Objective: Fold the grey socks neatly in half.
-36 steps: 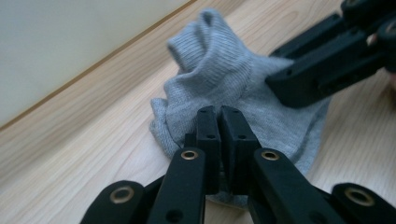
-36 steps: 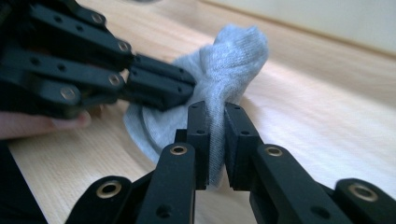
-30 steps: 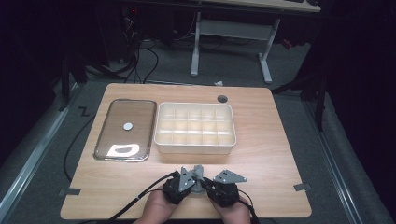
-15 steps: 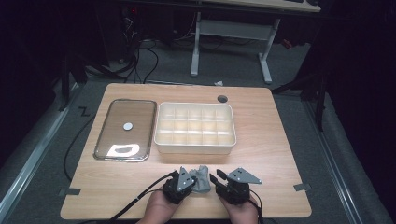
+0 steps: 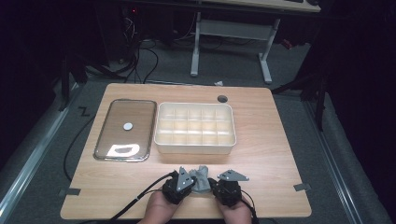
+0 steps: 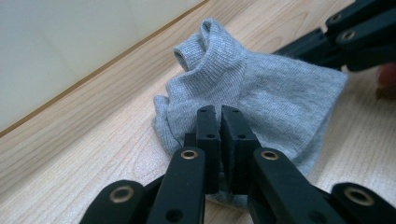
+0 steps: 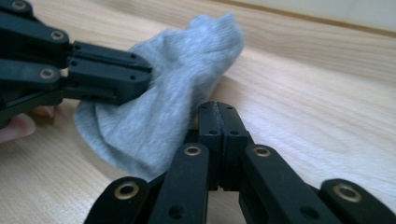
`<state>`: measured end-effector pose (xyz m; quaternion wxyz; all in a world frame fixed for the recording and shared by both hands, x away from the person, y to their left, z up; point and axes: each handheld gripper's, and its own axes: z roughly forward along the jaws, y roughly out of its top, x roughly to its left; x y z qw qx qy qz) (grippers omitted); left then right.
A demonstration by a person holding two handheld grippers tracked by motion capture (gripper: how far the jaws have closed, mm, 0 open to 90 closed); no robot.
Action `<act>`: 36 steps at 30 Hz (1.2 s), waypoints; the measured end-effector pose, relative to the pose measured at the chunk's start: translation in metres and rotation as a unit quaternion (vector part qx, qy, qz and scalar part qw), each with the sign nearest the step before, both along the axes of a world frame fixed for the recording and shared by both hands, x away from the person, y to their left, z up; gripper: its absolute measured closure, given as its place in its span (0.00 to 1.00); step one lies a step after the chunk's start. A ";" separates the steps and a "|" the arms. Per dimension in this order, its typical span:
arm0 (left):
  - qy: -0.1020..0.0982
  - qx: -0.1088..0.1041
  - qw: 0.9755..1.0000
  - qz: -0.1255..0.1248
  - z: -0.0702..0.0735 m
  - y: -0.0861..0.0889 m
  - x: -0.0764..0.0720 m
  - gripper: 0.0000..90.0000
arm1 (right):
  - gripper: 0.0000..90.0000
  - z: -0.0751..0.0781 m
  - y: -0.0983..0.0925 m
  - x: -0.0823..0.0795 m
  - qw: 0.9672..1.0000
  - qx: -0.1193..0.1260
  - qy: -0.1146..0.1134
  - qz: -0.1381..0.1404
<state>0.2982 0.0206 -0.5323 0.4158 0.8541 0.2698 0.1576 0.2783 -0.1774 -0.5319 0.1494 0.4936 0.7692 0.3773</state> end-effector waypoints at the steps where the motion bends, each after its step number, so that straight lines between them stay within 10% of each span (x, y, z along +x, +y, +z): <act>1: 0.000 0.000 1.000 0.000 0.000 0.000 0.000 0.96 | 1.00 0.000 0.002 0.000 1.000 0.001 0.000 0.001; 11: -0.005 0.004 1.000 0.003 0.000 -0.001 -0.001 0.96 | 1.00 0.013 0.022 -0.007 0.998 0.031 -0.047 0.039; 36: -0.002 -0.003 1.000 0.001 0.004 0.001 -0.004 0.91 | 1.00 0.010 0.014 -0.005 0.998 0.028 -0.049 0.031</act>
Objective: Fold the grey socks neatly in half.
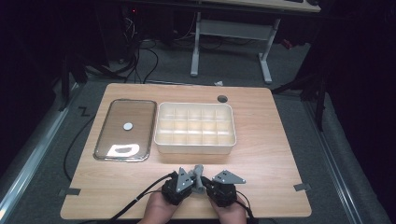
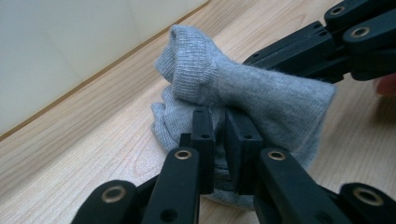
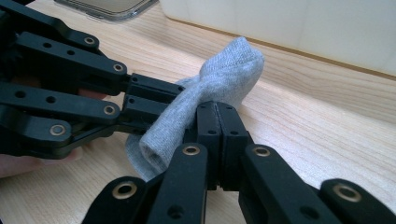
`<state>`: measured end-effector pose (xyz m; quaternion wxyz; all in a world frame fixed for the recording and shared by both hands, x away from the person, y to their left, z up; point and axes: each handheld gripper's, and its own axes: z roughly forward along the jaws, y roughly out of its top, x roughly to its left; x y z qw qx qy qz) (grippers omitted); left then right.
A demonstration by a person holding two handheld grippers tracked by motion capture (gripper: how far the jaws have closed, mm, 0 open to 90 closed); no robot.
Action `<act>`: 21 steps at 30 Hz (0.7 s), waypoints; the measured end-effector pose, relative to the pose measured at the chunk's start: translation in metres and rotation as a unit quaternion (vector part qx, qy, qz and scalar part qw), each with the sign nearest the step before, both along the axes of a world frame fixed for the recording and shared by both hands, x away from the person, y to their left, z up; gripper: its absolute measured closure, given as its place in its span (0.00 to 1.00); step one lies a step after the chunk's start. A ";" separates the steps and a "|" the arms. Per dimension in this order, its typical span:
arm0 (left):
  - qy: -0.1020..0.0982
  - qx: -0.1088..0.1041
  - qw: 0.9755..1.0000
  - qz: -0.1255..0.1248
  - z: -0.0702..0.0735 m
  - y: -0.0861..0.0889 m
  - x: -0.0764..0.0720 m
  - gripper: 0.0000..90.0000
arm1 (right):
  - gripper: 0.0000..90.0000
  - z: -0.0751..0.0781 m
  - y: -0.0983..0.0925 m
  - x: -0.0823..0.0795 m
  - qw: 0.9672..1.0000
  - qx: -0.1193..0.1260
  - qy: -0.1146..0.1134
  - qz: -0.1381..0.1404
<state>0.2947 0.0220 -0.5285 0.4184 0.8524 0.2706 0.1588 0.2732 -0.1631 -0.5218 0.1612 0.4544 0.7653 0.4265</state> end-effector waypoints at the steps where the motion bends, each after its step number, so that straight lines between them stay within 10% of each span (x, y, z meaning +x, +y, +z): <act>1: 0.001 -0.002 1.000 0.000 0.001 0.000 0.000 0.90 | 1.00 0.000 0.000 0.000 1.000 -0.001 -0.001 0.000; 14: -0.010 -0.057 0.998 0.005 0.019 0.045 -0.009 0.89 | 1.00 -0.002 -0.002 0.000 1.000 -0.002 0.002 0.000; 21: 0.022 -0.017 0.999 0.040 0.005 0.061 0.006 0.97 | 1.00 0.000 -0.002 -0.001 1.000 0.002 0.002 -0.002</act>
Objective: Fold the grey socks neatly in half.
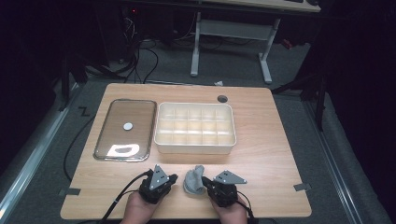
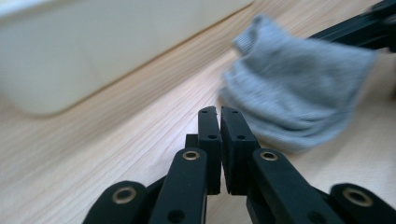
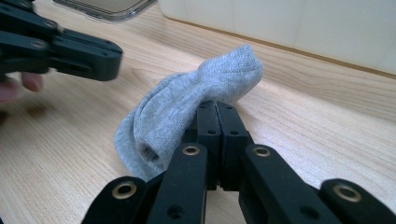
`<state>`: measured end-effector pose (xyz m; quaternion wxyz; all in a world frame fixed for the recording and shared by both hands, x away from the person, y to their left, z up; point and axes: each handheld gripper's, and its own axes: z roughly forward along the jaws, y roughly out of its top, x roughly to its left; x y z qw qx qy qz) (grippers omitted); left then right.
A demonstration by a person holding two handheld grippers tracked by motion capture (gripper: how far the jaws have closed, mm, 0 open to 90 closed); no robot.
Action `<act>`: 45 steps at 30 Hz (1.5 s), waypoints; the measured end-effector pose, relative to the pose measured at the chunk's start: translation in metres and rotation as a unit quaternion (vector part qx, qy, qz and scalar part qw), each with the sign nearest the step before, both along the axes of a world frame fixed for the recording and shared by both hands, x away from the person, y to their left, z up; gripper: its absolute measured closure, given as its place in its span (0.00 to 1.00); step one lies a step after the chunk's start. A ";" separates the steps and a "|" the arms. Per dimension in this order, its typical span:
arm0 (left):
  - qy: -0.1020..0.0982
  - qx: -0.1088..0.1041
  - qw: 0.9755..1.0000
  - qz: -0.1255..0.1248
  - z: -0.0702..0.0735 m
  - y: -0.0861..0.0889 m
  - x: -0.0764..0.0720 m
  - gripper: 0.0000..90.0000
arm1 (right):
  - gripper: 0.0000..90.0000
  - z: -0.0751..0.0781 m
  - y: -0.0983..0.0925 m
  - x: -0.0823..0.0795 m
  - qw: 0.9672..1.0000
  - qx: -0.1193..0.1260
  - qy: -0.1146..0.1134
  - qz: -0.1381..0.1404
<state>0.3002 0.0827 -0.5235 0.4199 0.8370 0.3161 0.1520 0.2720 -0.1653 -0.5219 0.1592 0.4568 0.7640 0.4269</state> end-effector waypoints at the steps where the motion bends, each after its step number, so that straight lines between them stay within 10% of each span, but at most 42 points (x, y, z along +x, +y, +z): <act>1: 0.000 0.000 1.000 0.000 0.000 0.000 0.000 0.97 | 1.00 0.000 0.000 0.000 1.000 0.000 -0.002 0.000; 45: 0.004 0.035 0.997 -0.069 -0.007 -0.045 -0.018 0.98 | 0.99 0.004 0.012 -0.009 0.999 -0.001 -0.020 0.035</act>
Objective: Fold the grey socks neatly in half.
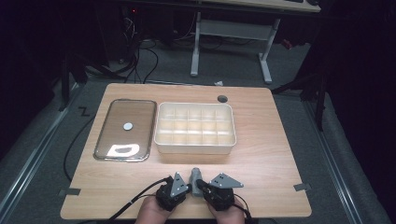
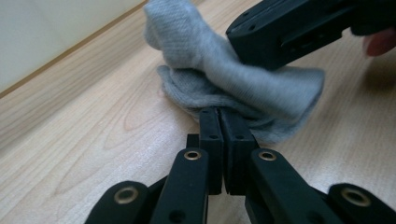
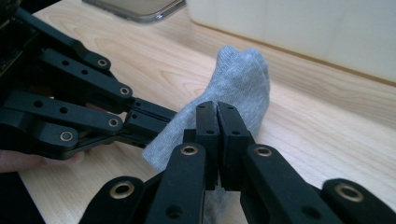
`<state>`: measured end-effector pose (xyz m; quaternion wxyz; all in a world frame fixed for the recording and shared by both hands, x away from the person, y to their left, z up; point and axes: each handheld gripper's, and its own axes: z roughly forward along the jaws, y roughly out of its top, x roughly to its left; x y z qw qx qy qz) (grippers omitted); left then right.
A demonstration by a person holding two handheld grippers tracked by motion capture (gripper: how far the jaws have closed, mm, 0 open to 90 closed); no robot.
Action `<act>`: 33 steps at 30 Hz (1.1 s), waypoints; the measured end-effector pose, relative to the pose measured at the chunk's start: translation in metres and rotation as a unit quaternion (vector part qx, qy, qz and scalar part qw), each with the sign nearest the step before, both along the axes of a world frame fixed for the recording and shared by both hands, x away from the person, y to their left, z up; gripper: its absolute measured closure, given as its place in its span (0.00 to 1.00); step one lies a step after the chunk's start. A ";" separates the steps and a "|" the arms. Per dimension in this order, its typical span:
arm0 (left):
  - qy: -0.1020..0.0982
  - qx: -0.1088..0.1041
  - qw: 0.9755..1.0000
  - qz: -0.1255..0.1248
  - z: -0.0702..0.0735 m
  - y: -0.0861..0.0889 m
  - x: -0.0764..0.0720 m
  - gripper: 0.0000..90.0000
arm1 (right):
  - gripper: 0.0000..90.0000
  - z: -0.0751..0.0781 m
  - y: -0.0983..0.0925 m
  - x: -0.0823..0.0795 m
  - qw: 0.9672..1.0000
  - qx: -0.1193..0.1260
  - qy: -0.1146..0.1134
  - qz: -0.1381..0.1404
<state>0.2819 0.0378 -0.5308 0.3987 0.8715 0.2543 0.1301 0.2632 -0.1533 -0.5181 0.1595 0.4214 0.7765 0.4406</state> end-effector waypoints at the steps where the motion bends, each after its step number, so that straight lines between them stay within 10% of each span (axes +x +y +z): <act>1: 0.000 0.000 1.000 0.000 0.000 0.000 0.000 0.98 | 0.99 0.000 0.000 0.000 1.000 0.000 0.000 0.000; 6: 0.002 0.004 1.000 -0.002 -0.001 0.003 -0.001 0.96 | 1.00 -0.006 0.006 0.001 1.000 -0.014 0.010 0.004; 15: -0.012 -0.052 0.998 0.020 0.022 0.022 0.009 0.98 | 1.00 -0.009 0.006 0.002 1.000 -0.015 0.011 0.009; 23: -0.019 -0.097 0.995 -0.004 0.051 -0.007 0.019 0.99 | 1.00 -0.009 0.006 0.001 1.000 -0.015 0.010 0.011; 33: 0.019 -0.081 0.996 0.019 0.024 -0.016 0.037 1.00 | 1.00 -0.011 0.005 0.000 1.000 -0.013 0.003 0.014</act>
